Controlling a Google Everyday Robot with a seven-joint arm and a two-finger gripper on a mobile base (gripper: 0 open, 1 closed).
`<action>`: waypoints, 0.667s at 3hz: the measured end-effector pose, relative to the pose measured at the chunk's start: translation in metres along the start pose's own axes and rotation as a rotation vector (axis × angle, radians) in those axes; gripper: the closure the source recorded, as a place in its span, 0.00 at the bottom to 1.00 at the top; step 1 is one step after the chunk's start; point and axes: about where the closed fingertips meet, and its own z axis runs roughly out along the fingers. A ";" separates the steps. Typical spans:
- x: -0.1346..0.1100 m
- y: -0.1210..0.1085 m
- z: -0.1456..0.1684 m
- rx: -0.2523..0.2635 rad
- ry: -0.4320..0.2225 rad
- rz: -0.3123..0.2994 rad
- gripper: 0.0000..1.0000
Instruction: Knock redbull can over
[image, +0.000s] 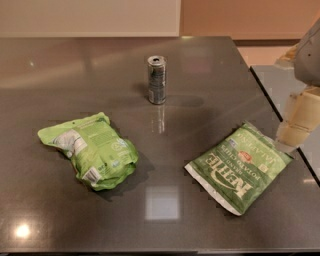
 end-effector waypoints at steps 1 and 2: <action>0.000 0.000 0.000 0.000 0.000 0.000 0.00; -0.006 -0.005 0.002 -0.004 -0.018 0.001 0.00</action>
Offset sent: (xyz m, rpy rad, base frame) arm 0.0156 0.0092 -0.0047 0.0418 0.0234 0.0117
